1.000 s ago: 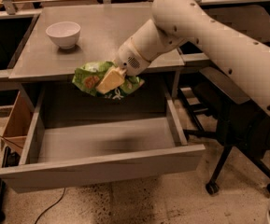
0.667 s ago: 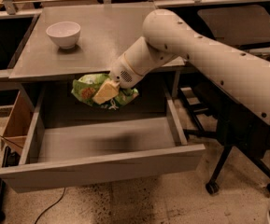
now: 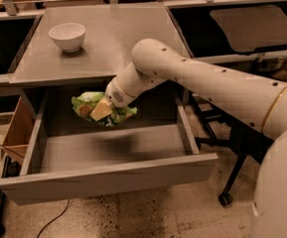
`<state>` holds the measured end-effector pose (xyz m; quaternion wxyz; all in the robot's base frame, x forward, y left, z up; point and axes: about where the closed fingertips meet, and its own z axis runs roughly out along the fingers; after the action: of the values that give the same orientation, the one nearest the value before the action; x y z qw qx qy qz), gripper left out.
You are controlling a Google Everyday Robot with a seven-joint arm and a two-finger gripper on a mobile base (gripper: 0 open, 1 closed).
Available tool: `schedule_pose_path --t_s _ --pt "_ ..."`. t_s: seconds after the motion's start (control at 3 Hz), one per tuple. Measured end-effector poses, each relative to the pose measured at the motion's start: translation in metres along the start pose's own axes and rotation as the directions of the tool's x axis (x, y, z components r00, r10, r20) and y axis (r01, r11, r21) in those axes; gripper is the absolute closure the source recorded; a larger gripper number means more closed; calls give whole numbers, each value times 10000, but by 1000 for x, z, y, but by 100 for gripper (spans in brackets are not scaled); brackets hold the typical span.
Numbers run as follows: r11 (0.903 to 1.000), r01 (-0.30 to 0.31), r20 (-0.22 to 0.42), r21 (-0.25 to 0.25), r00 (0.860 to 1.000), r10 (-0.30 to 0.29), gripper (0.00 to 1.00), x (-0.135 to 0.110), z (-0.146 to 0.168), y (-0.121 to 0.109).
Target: Place green rice chip bag into top drawer
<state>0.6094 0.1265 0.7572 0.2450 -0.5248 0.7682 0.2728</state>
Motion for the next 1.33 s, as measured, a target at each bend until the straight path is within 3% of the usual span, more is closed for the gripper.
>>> schedule_pose_path --t_s 0.33,0.67,1.0,1.33 --pt "9967 -634 -61 502 9979 638 100 1 27 -23" --pt "9839 -1308 -162 1220 9909 1338 100 3 45 -47" --pt "9582 -2101 -149 1939 9760 2170 100 6 53 -70" --pt "9187 -2911 42 2670 9536 3010 86 12 54 -88"
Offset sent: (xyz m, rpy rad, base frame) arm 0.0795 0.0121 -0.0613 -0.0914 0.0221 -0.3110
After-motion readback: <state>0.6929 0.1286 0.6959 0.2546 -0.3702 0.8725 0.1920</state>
